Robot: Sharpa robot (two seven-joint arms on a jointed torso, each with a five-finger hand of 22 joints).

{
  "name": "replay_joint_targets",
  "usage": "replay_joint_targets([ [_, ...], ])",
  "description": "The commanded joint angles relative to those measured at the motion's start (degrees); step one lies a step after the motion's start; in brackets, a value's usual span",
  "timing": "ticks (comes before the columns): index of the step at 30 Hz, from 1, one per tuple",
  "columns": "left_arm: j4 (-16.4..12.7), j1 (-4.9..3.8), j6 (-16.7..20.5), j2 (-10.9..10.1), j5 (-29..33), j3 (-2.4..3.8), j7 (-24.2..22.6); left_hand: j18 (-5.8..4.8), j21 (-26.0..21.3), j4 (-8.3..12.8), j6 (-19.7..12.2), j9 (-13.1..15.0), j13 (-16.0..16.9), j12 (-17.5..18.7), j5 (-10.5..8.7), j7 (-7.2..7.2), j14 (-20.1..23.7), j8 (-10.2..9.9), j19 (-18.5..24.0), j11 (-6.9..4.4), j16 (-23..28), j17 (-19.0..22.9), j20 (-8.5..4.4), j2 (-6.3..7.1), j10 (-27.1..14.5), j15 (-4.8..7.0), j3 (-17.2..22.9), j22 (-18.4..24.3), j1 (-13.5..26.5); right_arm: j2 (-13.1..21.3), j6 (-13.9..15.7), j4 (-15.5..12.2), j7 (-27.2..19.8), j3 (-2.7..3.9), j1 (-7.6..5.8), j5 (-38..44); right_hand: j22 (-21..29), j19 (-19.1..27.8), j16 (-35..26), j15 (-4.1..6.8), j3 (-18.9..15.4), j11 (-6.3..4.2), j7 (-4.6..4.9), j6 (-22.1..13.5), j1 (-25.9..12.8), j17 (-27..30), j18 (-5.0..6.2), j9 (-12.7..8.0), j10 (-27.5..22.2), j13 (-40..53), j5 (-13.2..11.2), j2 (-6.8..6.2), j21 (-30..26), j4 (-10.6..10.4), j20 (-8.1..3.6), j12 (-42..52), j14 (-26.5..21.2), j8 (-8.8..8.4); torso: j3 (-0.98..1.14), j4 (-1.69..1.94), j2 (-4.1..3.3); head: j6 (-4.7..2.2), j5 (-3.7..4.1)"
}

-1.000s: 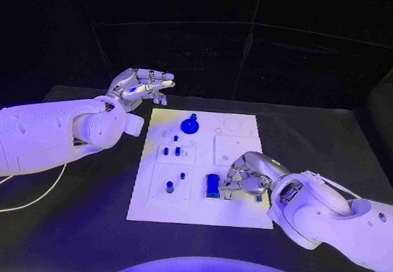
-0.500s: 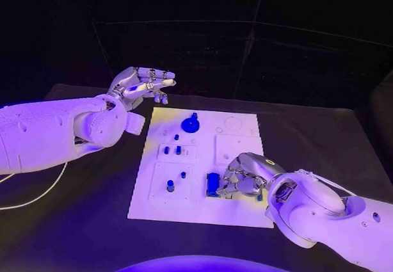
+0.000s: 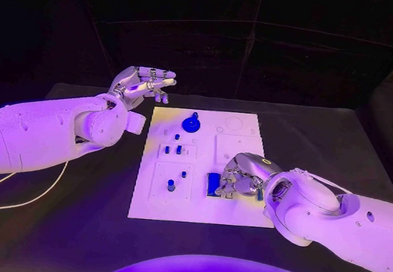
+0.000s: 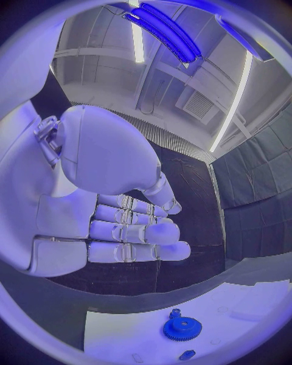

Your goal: Assemble the parts on the task board

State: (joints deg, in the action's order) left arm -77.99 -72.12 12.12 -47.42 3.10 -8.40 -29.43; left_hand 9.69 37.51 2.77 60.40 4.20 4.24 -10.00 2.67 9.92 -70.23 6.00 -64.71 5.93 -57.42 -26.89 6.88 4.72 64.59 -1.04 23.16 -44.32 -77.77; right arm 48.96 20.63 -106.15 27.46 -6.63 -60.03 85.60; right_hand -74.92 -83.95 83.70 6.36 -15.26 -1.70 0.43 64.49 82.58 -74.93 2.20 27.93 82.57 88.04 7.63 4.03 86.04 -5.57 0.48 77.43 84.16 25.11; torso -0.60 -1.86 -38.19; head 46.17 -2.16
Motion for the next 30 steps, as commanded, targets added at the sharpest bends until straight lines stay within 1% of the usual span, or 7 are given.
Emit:
replay_joint_targets([
  [1, 0.0, -0.08, -0.6, 0.1, 0.1, 0.04, -0.4, 0.81, -0.3, 0.1, -0.1, -0.1, 0.0, -0.2, 0.29, 0.11, 0.3, 0.4, -0.1, 0.02, 0.1, 0.1, 0.03, -0.41, -0.2, -0.03, -0.2, 0.1, -0.1, 0.0, 0.6, 0.1, 1.5, 0.01, -0.04, 1.4, -10.2, -2.1, 0.3, 0.36, 0.1, -1.97, -0.26, 0.0, 0.7, -3.0, -0.71, 0.1, 4.2, -5.9, 0.0, 0.56, 0.3, 0.4, -0.48, 0.1, 3.6, 0.27, -0.03, -0.01, 0.04, 0.01, -0.06],
  [9, 0.0, -0.07, -0.6, 0.0, 0.1, 0.03, -0.3, 0.81, -0.3, 0.1, -0.1, -0.1, 0.0, -0.2, 0.29, 0.11, 0.3, 0.4, -0.1, 0.02, 0.1, 0.1, 0.03, -0.41, -0.2, -0.03, -0.2, 0.1, -0.1, 1.0, 3.0, -0.4, 0.4, 0.01, -0.03, 0.4, -9.9, -1.9, 0.0, 0.32, 0.0, -1.85, -0.06, -0.8, 0.4, -2.5, -0.62, 0.1, 3.8, -6.6, 1.0, 0.53, 0.1, 0.4, -0.50, -1.1, 3.5, 0.10, 0.00, -0.03, 0.03, -0.09, -0.12],
  [11, 0.1, -0.06, -0.7, 0.0, 0.1, 0.03, -0.3, 0.81, -0.3, 0.1, -0.1, -0.1, 0.0, -0.2, 0.29, 0.11, 0.3, 0.4, -0.1, 0.02, 0.1, 0.1, 0.03, -0.41, -0.2, -0.03, -0.2, 0.1, -0.1, 2.2, 4.8, -1.2, -0.8, 0.02, -0.04, -1.0, -9.5, -1.5, -0.2, -0.06, -0.2, -1.22, 0.85, -3.2, -0.1, -2.2, -0.52, -0.5, 3.2, -7.6, 2.2, 0.58, -0.2, 0.1, -0.34, -2.9, 3.4, -1.46, 0.00, -0.06, 0.05, -0.16, -0.06],
  [14, 0.1, -0.06, -0.7, 0.0, 0.1, 0.03, -0.3, 0.81, -0.3, 0.1, -0.1, -0.1, 0.0, -0.2, 0.29, 0.11, 0.3, 0.4, -0.1, 0.02, 0.1, 0.1, 0.03, -0.41, -0.2, -0.03, -0.2, 0.1, -0.1, 4.5, 6.7, -2.6, -1.8, 0.02, -0.06, -2.9, -9.4, -1.5, -0.2, -1.44, -0.6, 0.53, 3.04, -7.0, -1.0, -2.2, -0.54, -2.3, 2.8, -7.9, 3.2, 0.50, -0.3, -0.4, 0.58, -3.6, 3.4, -5.16, -0.02, -0.02, 0.08, -0.21, 0.12],
  [18, 0.1, -0.05, -0.7, -0.1, 0.1, 0.01, -0.3, 0.81, -0.3, 0.1, -0.1, -0.1, 0.0, -0.2, 0.29, 0.11, 0.3, 0.4, -0.1, 0.02, 0.1, 0.1, 0.03, -0.41, -0.2, -0.03, -0.2, 0.1, -0.1, 8.8, 7.7, -4.9, -1.3, 0.03, -0.08, -4.9, -9.4, -1.4, -0.2, -3.10, -2.3, 2.39, 5.11, -10.5, -4.9, -2.1, -0.55, -4.3, 2.7, -7.9, 5.8, 0.36, -0.4, -2.9, 2.03, -3.7, 3.4, -9.46, -0.07, -0.14, 0.10, -0.38, 0.29],
  [23, 0.1, -0.05, -0.6, -0.2, 0.1, 0.00, -0.3, 0.81, -0.3, 0.1, -0.1, -0.1, 0.0, -0.2, 0.29, 0.11, 0.3, 0.4, -0.1, 0.02, 0.1, 0.1, 0.03, -0.41, -0.2, -0.03, -0.2, 0.1, -0.1, 13.0, 7.4, -6.1, 0.6, 0.02, -0.10, -4.8, -9.4, -1.4, -0.2, -3.38, -2.8, 2.64, 5.27, -10.0, -5.6, -2.1, -0.50, -4.9, 2.6, -8.1, 5.3, 0.55, -0.4, -3.6, 2.59, -3.9, 3.4, -10.43, -0.07, -0.35, 0.12, -0.47, 0.86],
  [30, 0.0, -0.04, -0.7, -0.3, 0.1, -0.02, -0.3, 0.81, -0.3, 0.2, -0.1, -0.1, 0.0, -0.4, 0.29, 0.03, 0.3, 0.5, -0.2, -0.02, 0.0, 0.1, 0.03, -0.52, -0.2, -0.02, -0.3, 0.1, -0.3, 15.5, 5.9, -4.8, 3.5, -0.02, -0.05, -2.4, -10.1, -1.9, 0.1, -3.41, -3.1, 2.58, 5.18, -8.7, -5.2, -2.7, -0.65, -5.4, 2.8, -7.6, 6.7, 0.62, 0.1, -3.6, 2.94, -3.2, 3.5, -11.26, -0.02, -0.59, 0.21, -0.58, 1.92],
])
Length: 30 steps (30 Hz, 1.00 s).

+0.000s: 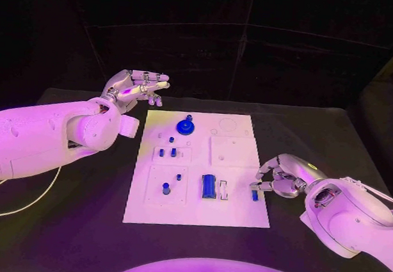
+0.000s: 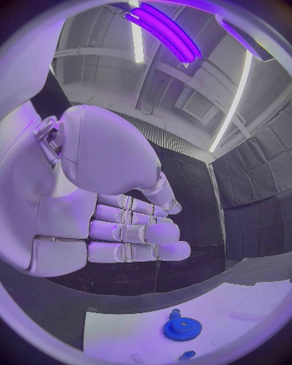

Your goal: Assemble the parts on the task board

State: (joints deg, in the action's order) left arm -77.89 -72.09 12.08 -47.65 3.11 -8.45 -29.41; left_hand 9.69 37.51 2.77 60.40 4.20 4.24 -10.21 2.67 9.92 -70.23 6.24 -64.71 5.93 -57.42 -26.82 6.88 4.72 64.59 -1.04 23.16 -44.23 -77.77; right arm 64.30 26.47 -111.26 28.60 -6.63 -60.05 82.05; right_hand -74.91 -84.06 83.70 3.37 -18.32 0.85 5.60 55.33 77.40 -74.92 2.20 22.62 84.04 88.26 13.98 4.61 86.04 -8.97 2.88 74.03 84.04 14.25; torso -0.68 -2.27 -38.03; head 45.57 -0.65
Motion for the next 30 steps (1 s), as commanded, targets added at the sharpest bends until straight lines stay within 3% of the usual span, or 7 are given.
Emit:
replay_joint_targets([
  [1, -0.1, -0.07, -0.6, 0.0, 0.1, 0.03, -0.4, 0.81, -0.3, 0.2, -0.1, -0.1, 0.0, -0.2, 0.30, 0.03, 0.3, 0.2, -0.2, -0.02, 0.0, 0.0, 0.02, -0.52, -0.2, -0.02, -0.3, 0.1, -0.3, 0.2, -0.2, 0.5, 2.7, -0.02, -0.02, 1.3, -10.1, -1.8, 0.1, -0.41, -0.1, 0.03, 0.00, 0.6, 0.0, -2.7, -0.67, -0.1, 1.4, -7.8, 0.4, 0.04, 0.1, -0.2, 0.56, 0.2, 3.6, -0.45, 0.07, -0.09, 0.04, 0.01, 0.53],
  [11, -0.2, -0.05, -0.7, -0.2, 0.1, 0.02, -0.4, 0.81, -0.3, 0.2, 0.0, -0.1, 0.0, -0.2, 0.29, -0.02, 0.3, 0.3, -0.2, -0.05, 0.0, 0.1, 0.02, -0.56, -0.2, -0.01, -0.3, 0.1, -0.3, -1.1, -4.3, 2.0, 5.7, -0.06, 0.16, 2.8, -10.0, -1.7, 0.0, -0.21, -1.0, -0.30, -0.46, 2.9, -0.5, -2.5, -0.62, -0.3, 1.3, -7.9, -0.1, -0.37, 0.0, -0.9, 0.52, -0.1, 3.6, -0.58, 0.03, 0.14, -0.01, -0.11, 0.99],
  [20, -0.1, -0.03, -0.8, -0.3, 0.1, 0.01, -0.3, 0.81, -0.3, 0.2, 0.0, -0.1, 0.0, -0.2, 0.29, -0.02, 0.3, 0.3, -0.2, -0.05, 0.0, 0.1, 0.02, -0.56, -0.2, -0.01, -0.3, 0.1, -0.3, -2.7, -6.2, 2.4, 6.2, -0.06, 1.96, 2.9, -10.0, -1.7, 0.0, -0.07, -1.1, -0.47, -0.69, 3.6, -0.7, -2.5, -0.60, -0.3, 1.2, -8.0, -0.3, -0.40, 0.0, -1.2, 0.41, -0.2, 3.6, -0.50, 0.08, 0.08, -0.02, 0.09, 0.95],
  [30, -0.1, 0.01, -0.8, -0.3, 0.0, 0.01, -0.3, 0.82, -0.4, 0.2, 0.1, 0.0, 0.0, -0.3, 0.29, -0.07, 0.4, 0.3, -0.2, -0.09, 0.0, 0.1, 0.01, -0.59, -0.1, 0.01, -0.3, 0.1, -0.3, -3.6, -7.0, 3.1, 7.1, -0.06, 2.40, 5.0, -9.9, -1.6, 0.1, 0.30, -0.1, -0.87, -1.06, 4.8, 3.0, -2.7, -0.59, -0.4, 1.2, -8.1, 0.0, 0.44, -0.1, 0.7, 0.05, -0.4, 3.6, -0.93, 0.03, 0.18, -0.04, 0.16, 0.97],
])
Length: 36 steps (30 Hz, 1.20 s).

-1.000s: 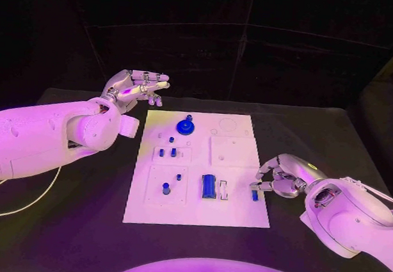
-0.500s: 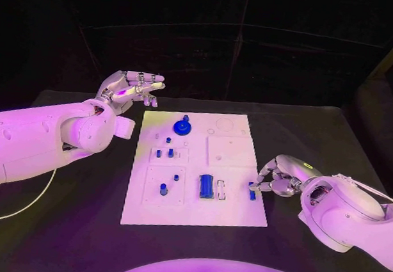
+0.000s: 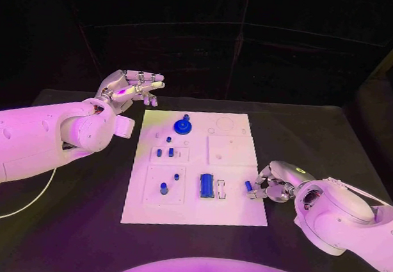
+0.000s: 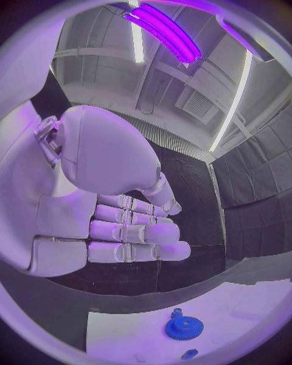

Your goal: Assemble the parts on the task board

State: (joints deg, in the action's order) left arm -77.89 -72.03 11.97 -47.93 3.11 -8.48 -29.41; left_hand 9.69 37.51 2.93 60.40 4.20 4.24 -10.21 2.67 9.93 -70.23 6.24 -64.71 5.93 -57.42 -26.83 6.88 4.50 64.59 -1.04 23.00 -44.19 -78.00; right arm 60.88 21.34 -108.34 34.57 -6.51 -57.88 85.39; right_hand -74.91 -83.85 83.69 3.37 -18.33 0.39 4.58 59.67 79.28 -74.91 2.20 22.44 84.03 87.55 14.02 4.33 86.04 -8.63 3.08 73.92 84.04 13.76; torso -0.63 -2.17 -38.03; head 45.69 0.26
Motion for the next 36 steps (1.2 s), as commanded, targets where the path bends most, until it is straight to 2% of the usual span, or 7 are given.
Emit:
replay_joint_targets([
  [1, 0.0, -0.05, -0.7, 0.0, 0.0, 0.03, -0.3, 0.82, -0.4, 0.1, 0.1, 0.0, 0.0, -0.3, 0.29, -0.07, 0.4, 0.3, -0.2, -0.09, 0.0, 0.1, 0.01, -0.37, -0.1, 0.01, -0.2, 0.0, -0.1, -0.3, -1.9, 0.3, 1.2, -0.17, 0.24, 1.9, -9.9, -1.8, 0.1, 0.32, 0.1, -0.44, -0.07, 0.6, 1.5, -2.7, -0.58, -0.2, 1.2, -7.4, 0.0, 0.81, -0.1, 0.6, -0.18, -0.3, 3.6, -0.51, -0.02, 0.07, -0.05, 0.04, 0.05],
  [9, 0.0, -0.03, -0.7, 0.0, -0.1, 0.03, -0.2, 0.82, -0.4, 0.0, 0.1, 0.0, 0.0, -0.3, 0.28, -0.04, 0.4, 0.3, -0.2, -0.08, 0.0, 0.1, 0.01, -0.34, -0.1, 0.02, -0.2, 0.1, 0.0, -2.4, -4.1, 1.2, 1.8, -0.17, 0.54, 6.6, -9.8, -1.7, 0.0, 0.46, 1.6, -0.50, -0.08, 0.9, 5.3, -2.6, -0.56, -0.6, 1.0, -7.5, -2.1, 1.76, -0.2, 3.1, -0.37, -0.5, 3.5, -1.34, -0.04, 0.03, -0.03, 0.15, 0.02],
  [16, 0.0, -0.02, -0.8, 0.0, -0.1, 0.03, -0.1, 0.81, -0.4, 0.0, 0.0, 0.0, 0.0, -0.4, 0.28, 0.00, 0.4, 0.3, -0.2, -0.05, 0.0, 0.1, 0.01, -0.31, -0.2, 0.01, -0.3, 0.1, 0.1, -3.9, -7.9, 1.5, 2.4, -0.17, 0.88, 11.0, -9.4, -1.3, -0.3, 0.08, 1.6, -0.03, 0.52, 0.1, 5.3, -2.1, -0.42, -1.1, 0.5, -8.0, -3.4, 1.36, -0.6, 3.5, -0.15, -1.6, 3.4, -2.43, -0.07, 0.08, 0.00, 0.18, -0.06],
  [20, 0.0, -0.02, -0.9, 0.0, -0.1, 0.02, 0.0, 0.81, -0.4, 0.0, 0.0, 0.0, 0.0, -0.4, 0.28, 0.00, 0.4, 0.3, -0.2, -0.05, 0.0, 0.1, 0.01, -0.31, -0.2, 0.01, -0.3, 0.1, 0.1, -4.2, -8.4, 1.4, 2.9, -0.17, 0.93, 11.7, -9.5, -1.4, -0.3, 0.08, 2.6, -0.11, 0.39, 0.5, 6.3, -2.2, -0.44, -1.4, 0.4, -8.0, -0.1, 2.22, -0.6, 4.2, -0.03, -1.6, 3.4, -2.83, -0.04, 0.04, -0.02, 0.16, -0.15],
  [28, 0.0, -0.02, -0.9, 0.0, -0.1, 0.02, 0.0, 0.81, -0.4, 0.0, 0.0, 0.0, 0.0, -0.4, 0.28, 0.00, 0.4, 0.3, -0.2, -0.05, 0.0, 0.1, 0.01, -0.31, -0.2, 0.01, -0.3, 0.1, 0.1, -4.1, -8.2, 1.0, 3.8, -0.16, 0.96, 10.1, -9.6, -1.5, -0.2, 0.49, 5.5, -0.64, -0.20, 1.7, 7.2, -2.4, -0.48, -1.8, 0.3, -8.1, 2.7, 4.59, -0.4, 4.2, -0.36, -1.7, 3.5, -3.28, -0.06, 0.06, -0.02, 0.28, -0.18],
  [34, 0.0, 0.00, -0.9, 0.0, -0.1, 0.01, 0.0, 0.81, -0.4, 0.0, 0.0, 0.0, 0.0, -0.4, 0.28, 0.00, 0.4, 0.3, -0.2, -0.05, 0.0, 0.1, 0.01, -0.31, -0.2, 0.01, -0.3, 0.1, 0.1, -3.3, -6.4, -0.5, 3.6, -0.14, 0.95, 6.3, -10.0, -1.8, -0.1, 0.70, 7.9, -0.84, -0.46, 2.3, 4.3, -2.7, -0.59, -2.7, 0.7, -7.9, 8.8, 3.65, -0.2, 1.8, -0.61, -1.3, 3.6, -4.38, -0.07, 0.09, 0.08, 0.41, -0.16],
  [36, 0.0, 0.00, -0.9, 0.1, -0.1, 0.01, 0.0, 0.81, -0.4, 0.0, 0.0, 0.0, 0.0, -0.4, 0.28, 0.00, 0.4, 0.3, -0.2, -0.05, 0.0, 0.1, 0.01, -0.31, -0.2, 0.01, -0.3, 0.1, 0.1, -3.1, -5.8, -0.9, 3.5, -0.13, 0.94, 5.7, -10.1, -1.9, -0.1, 0.76, 8.6, -0.84, -0.46, 2.4, 4.1, -2.8, -0.61, -2.8, 0.7, -7.8, 9.3, 3.42, -0.1, 1.5, -0.64, -1.2, 3.6, -4.55, -0.10, 0.11, 0.05, 0.43, -0.16],
])
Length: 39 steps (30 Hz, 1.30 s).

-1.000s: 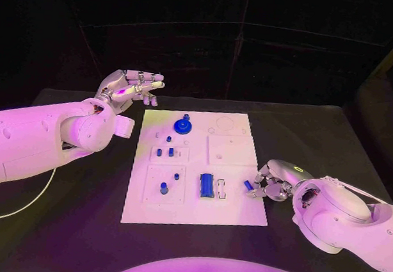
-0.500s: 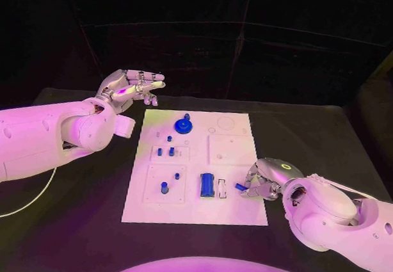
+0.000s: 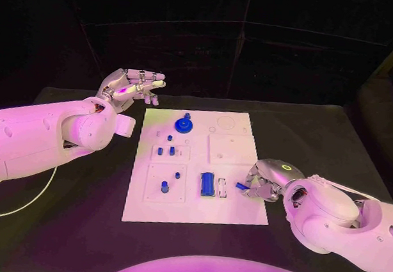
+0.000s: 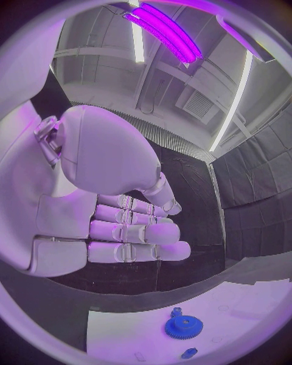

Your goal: Assemble the parts on the task board

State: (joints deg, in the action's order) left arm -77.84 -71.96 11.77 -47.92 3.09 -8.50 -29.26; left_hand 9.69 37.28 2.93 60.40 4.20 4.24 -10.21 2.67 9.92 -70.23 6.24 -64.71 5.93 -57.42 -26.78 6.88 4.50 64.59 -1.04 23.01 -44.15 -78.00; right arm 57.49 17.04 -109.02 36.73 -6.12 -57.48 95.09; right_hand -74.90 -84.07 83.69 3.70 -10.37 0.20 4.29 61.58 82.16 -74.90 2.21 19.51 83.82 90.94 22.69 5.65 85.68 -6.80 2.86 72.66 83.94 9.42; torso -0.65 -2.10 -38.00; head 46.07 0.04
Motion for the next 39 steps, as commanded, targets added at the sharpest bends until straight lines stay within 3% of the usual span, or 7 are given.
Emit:
replay_joint_targets([
  [1, 0.0, -0.06, -0.7, 0.1, 0.0, 0.04, -0.1, 0.82, -0.2, 0.0, 0.0, 0.0, 0.0, -0.4, 0.28, 0.00, 0.4, 0.3, -0.2, -0.05, 0.0, 0.1, 0.01, -0.31, -0.2, 0.01, -0.3, 0.1, 0.1, 0.3, -1.1, -0.4, 1.3, -0.51, 0.54, -4.3, -10.1, -1.7, 0.0, 0.41, 0.9, -0.68, -0.15, 0.5, 1.2, -2.8, -0.62, 0.1, 1.0, -11.1, 0.8, 1.95, 0.3, -0.4, -0.44, 0.1, 3.7, -0.26, -0.09, 0.07, 0.03, 0.05, 0.06],
  [14, 0.0, -0.05, -0.7, 0.2, 0.0, 0.03, -0.1, 0.81, -0.2, 0.0, -0.1, -0.1, 0.0, -0.4, 0.29, 0.04, 0.4, 0.3, -0.2, -0.03, 0.0, 0.1, 0.01, -0.30, -0.3, 0.00, -0.4, 0.1, 0.1, 0.9, 5.6, -2.5, 0.4, -0.47, 0.49, -5.3, -10.5, -2.0, 0.1, 0.49, 4.9, -0.74, -0.21, 1.4, 0.8, -3.2, -0.73, -0.4, 1.1, -10.9, 1.9, -1.04, 0.5, -1.2, -0.53, 0.3, 3.8, -0.93, -0.10, 0.05, -0.02, 0.00, -0.18],
  [18, 0.0, -0.04, -0.7, 0.2, 0.0, 0.03, -0.1, 0.81, -0.2, 0.0, -0.1, -0.1, 0.0, -0.4, 0.29, 0.04, 0.4, 0.3, -0.2, -0.03, 0.0, 0.1, 0.01, -0.30, -0.3, 0.00, -0.4, 0.1, 0.1, 0.7, 9.5, -2.7, -0.3, -0.45, 0.48, -6.0, -10.4, -2.0, 0.0, 0.46, 6.4, -0.74, -0.19, 1.6, -0.1, -3.0, -0.70, -0.7, 1.2, -11.0, 0.4, -2.26, 0.4, -2.0, -0.49, 0.2, 3.7, -1.23, -0.08, 0.02, 0.01, -0.04, -0.40],
  [23, 0.0, -0.04, -0.7, 0.2, 0.0, 0.02, -0.1, 0.81, -0.2, 0.0, -0.1, -0.1, 0.0, -0.4, 0.29, 0.04, 0.4, 0.3, -0.2, -0.03, 0.0, 0.1, 0.01, -0.30, -0.3, 0.00, -0.4, 0.1, 0.1, 0.1, 11.9, -2.8, -1.0, -0.45, 0.47, -8.1, -10.5, -2.1, 0.1, 0.52, 7.8, -0.80, -0.31, 2.3, -0.8, -3.2, -0.73, -0.9, 1.3, -10.8, -0.7, -3.38, 0.5, -2.7, -0.53, 0.5, 3.8, -1.30, -0.04, 0.03, -0.05, -0.10, -0.55],
  [39, -0.2, -0.05, -0.9, 0.1, 0.0, 0.02, 0.1, 0.81, -0.2, 0.0, -0.1, -0.1, 0.0, -0.4, 0.29, 0.03, 0.4, 0.3, -0.2, -0.03, 0.0, 0.1, 0.01, -0.31, -0.3, 0.00, -0.4, 0.1, 0.1, -3.5, 11.6, -1.2, -1.6, -0.44, 0.46, -15.4, -10.5, -2.1, 0.1, 0.52, 8.8, -0.84, -0.38, 3.2, -2.8, -3.3, -0.73, -1.1, 1.6, -10.7, -0.5, -5.67, 0.5, -4.0, -0.56, 0.7, 3.8, -1.39, -0.04, -0.03, -0.05, 0.04, -0.88],
])
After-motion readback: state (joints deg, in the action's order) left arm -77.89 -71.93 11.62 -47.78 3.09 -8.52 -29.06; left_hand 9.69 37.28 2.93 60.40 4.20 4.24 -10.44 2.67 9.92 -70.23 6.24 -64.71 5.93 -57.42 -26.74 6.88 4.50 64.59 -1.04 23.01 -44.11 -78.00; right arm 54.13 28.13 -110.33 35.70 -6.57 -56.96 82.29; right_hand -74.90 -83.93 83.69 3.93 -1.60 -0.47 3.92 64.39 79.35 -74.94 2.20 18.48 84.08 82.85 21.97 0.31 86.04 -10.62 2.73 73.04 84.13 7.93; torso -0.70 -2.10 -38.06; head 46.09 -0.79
